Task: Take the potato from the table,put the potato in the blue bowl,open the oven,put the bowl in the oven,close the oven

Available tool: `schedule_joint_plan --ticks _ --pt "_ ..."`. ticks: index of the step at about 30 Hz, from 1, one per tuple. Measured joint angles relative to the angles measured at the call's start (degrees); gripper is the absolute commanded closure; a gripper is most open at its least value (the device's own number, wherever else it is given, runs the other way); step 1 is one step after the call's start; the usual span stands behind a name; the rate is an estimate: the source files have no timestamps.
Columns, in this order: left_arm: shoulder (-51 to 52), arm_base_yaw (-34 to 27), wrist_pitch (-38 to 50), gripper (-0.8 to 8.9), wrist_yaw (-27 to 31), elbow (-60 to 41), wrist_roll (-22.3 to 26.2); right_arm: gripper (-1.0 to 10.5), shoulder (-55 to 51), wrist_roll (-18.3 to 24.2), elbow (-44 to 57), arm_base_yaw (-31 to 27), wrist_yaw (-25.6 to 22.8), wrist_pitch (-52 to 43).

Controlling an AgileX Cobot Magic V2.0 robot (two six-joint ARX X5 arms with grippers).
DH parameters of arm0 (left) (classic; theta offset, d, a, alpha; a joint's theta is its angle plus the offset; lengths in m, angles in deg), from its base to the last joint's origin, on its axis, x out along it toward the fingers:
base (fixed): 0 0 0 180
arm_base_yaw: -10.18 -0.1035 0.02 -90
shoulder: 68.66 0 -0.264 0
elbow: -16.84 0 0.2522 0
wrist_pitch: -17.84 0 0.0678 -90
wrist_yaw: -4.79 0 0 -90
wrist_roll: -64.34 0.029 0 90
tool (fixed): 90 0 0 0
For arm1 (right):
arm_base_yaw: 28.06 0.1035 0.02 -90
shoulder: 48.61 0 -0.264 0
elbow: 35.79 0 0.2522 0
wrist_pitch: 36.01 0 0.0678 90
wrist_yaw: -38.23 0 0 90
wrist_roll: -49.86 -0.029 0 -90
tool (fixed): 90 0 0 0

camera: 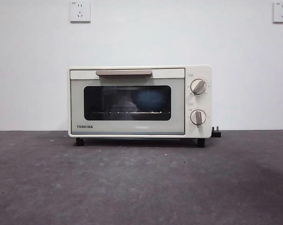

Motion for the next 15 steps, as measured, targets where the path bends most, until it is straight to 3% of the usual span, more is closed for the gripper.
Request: schedule_joint_plan --ticks 15 --pt "-0.37 0.00 0.00 8.17 0.00 0.00 0.00 9.5 -2.45 -0.04 0.00 0.00 0.13 10.12"
